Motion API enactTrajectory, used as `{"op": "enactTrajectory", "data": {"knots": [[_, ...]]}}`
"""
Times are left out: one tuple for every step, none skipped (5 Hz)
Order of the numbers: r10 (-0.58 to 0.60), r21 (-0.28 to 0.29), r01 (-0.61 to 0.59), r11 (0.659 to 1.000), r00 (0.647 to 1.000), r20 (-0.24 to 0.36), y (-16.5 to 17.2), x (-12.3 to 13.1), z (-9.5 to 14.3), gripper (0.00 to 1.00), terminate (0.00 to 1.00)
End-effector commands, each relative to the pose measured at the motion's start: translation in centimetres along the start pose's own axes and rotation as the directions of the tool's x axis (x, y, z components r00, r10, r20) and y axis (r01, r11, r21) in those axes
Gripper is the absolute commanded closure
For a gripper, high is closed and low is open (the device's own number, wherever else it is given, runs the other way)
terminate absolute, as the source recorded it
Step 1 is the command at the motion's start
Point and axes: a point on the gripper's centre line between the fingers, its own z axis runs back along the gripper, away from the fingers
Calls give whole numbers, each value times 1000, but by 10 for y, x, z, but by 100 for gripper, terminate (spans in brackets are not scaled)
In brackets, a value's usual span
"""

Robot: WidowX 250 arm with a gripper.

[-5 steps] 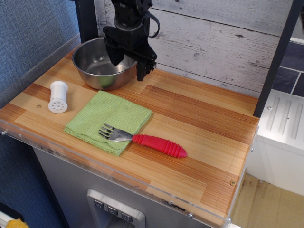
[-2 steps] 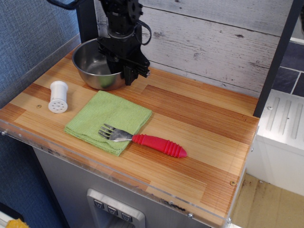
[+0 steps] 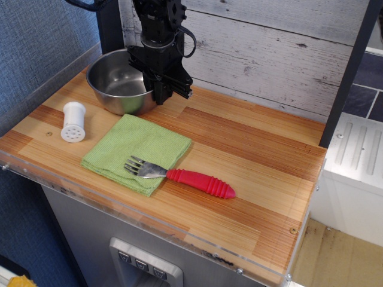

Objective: Move vessel little bit right

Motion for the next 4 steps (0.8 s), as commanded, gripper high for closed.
{"op": "enactTrajectory", "data": {"knots": [[-77, 56, 74, 996, 996, 41, 4, 12, 22, 100, 0], [-159, 115, 156, 981, 987, 22, 3, 16, 41, 100, 0], [-213, 156, 200, 967, 975, 70, -8, 20, 63, 100, 0], [-254, 178, 231, 957, 959, 123, -25, 20, 83, 100, 0]]}}
